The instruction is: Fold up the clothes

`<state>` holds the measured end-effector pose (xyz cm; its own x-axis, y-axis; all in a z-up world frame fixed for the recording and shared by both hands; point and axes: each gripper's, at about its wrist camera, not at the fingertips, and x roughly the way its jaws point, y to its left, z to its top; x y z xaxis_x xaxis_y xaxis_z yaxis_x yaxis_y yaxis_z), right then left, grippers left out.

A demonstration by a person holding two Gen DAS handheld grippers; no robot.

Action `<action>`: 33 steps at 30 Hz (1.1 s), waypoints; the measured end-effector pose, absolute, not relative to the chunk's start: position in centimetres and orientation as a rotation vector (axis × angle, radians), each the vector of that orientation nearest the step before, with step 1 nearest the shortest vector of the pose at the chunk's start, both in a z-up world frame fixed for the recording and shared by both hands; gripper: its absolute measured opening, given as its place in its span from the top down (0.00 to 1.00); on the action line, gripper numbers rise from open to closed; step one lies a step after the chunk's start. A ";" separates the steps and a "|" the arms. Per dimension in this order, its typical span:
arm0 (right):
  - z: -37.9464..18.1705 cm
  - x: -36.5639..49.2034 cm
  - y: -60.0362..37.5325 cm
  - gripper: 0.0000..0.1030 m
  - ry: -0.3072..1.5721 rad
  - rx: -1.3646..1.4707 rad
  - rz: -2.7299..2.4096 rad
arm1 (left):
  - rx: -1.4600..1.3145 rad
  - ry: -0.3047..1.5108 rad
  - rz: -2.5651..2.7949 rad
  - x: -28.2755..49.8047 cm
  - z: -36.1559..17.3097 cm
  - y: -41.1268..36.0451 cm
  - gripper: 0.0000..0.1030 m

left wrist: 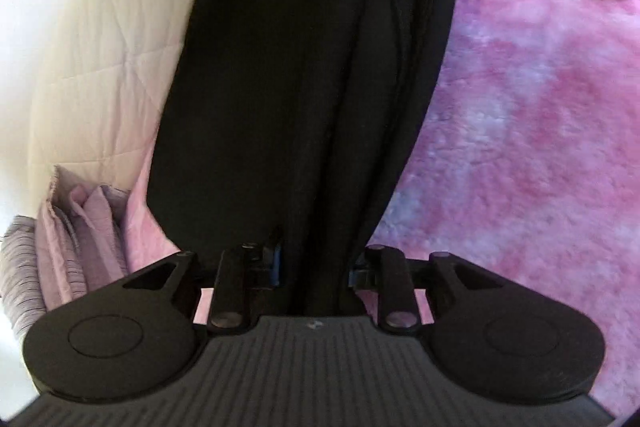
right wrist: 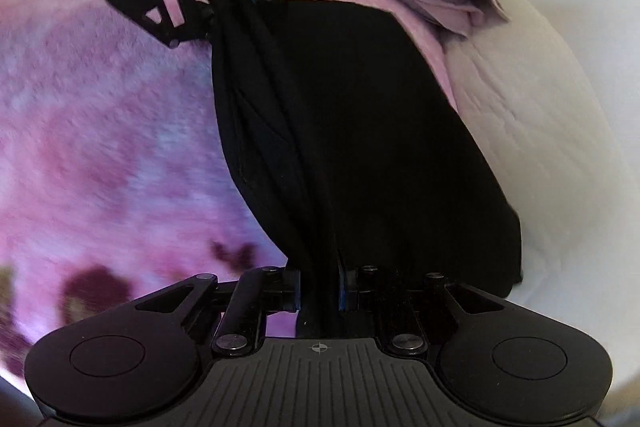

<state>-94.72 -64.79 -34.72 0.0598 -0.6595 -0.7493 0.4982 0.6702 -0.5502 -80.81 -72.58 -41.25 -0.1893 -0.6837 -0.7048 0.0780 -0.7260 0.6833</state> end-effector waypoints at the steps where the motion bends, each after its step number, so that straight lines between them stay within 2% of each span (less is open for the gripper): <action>1: -34.5 -94.8 -64.2 0.86 1.225 -0.157 -0.884 | 1.565 -0.693 -1.966 -80.7 -41.0 -72.3 0.79; 6: -34.4 -94.6 -63.5 0.86 1.226 -0.126 -0.887 | 1.583 -0.704 -1.963 -80.4 -41.0 -71.3 0.79; 9: -33.9 -94.2 -63.5 0.86 1.216 -0.103 -0.896 | 1.562 -0.639 -1.979 -80.1 -39.4 -69.9 0.79; 12: -34.6 -94.2 -62.5 0.85 1.237 -0.095 -0.849 | 1.608 -0.639 -1.987 -79.9 -40.5 -68.8 0.74; 13: -35.3 -94.2 -62.1 0.83 1.251 -0.105 -0.828 | 1.628 -0.677 -1.987 -80.3 -40.9 -68.5 0.69; 15: -36.3 -94.2 -61.5 0.70 1.292 -0.137 -0.791 | 1.646 -0.759 -1.977 -80.1 -41.5 -67.8 0.66; 20: -34.6 -96.0 -59.9 0.61 1.277 0.027 -0.881 | 1.646 -0.705 -2.048 -76.9 -38.9 -66.2 0.57; 23: -32.5 -98.0 -58.7 0.61 1.241 0.183 -0.968 | 1.632 -0.418 -2.090 -74.7 -35.7 -67.0 0.59; 26: -29.5 -99.8 -59.2 0.61 1.092 0.358 -1.088 | 1.423 -0.020 -2.104 -72.4 -31.0 -70.2 0.59; 29: -27.2 -101.9 -62.0 0.61 0.889 0.481 -1.226 | 1.265 0.122 -2.061 -72.0 -28.8 -73.9 0.59; 33: -26.7 -105.8 -69.2 0.61 0.641 0.657 -1.368 | 1.210 0.124 -2.070 -74.1 -29.8 -79.1 0.62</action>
<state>-105.83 -69.24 -26.74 0.0944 -0.6605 -0.7448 0.9950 0.0862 0.0497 -74.06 -79.10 -29.81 -0.2966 -0.5361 -0.7903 0.6268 -0.7337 0.2624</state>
